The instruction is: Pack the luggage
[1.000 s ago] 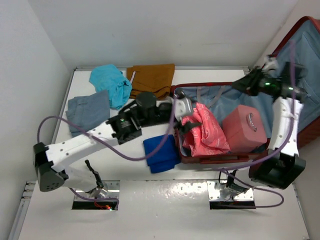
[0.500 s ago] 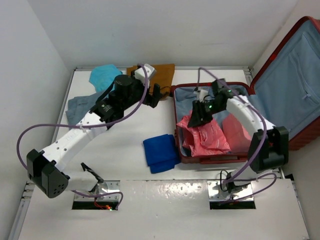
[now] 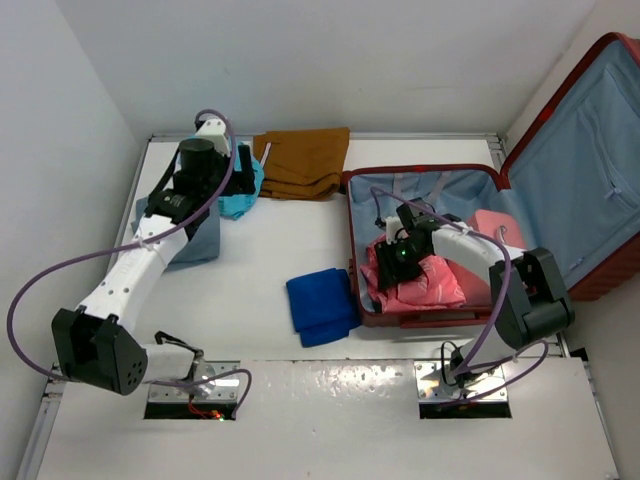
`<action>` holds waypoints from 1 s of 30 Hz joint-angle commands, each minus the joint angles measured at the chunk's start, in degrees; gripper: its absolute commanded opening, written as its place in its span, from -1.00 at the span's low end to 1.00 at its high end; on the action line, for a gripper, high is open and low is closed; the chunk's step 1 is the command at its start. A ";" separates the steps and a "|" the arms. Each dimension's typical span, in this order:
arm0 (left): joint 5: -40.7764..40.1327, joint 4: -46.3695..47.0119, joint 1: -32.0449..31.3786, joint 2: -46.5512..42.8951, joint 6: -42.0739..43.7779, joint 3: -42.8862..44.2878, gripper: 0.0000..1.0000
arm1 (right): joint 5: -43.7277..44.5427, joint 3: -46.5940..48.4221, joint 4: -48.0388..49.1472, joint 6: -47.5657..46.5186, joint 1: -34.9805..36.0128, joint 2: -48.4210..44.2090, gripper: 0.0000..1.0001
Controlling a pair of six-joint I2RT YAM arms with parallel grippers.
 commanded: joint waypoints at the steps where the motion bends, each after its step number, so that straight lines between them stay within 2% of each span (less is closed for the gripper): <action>1: -8.73 -5.54 0.55 3.76 -0.99 0.20 0.85 | 16.35 0.33 6.83 3.60 -3.75 0.18 -0.07; 3: -10.69 -6.08 1.16 4.92 -0.99 -0.41 0.85 | 14.53 1.21 7.89 4.84 -4.80 -1.05 0.14; 4: -14.52 -6.69 1.16 5.62 -1.60 -0.42 0.85 | 10.08 1.65 7.80 5.37 -5.07 -1.66 0.31; 9: -21.50 -8.54 1.69 11.32 -2.31 -2.87 0.85 | -2.14 8.14 4.05 7.31 -5.60 -9.22 0.59; 12: -24.32 -8.54 3.00 15.62 -3.19 -3.49 0.85 | -6.48 10.52 2.36 7.83 -5.51 -13.87 0.75; 19: -26.60 -7.93 4.24 24.86 -4.42 -2.44 0.85 | -10.79 15.18 -2.21 7.83 -6.91 -17.84 0.86; 25: -27.65 -6.70 5.29 32.34 -5.03 0.54 0.78 | -12.99 15.45 0.25 8.80 -8.67 -18.81 0.91; 30: -27.66 -4.59 6.44 35.07 -5.56 1.08 0.76 | -12.99 16.42 0.24 8.80 -8.50 -17.31 0.91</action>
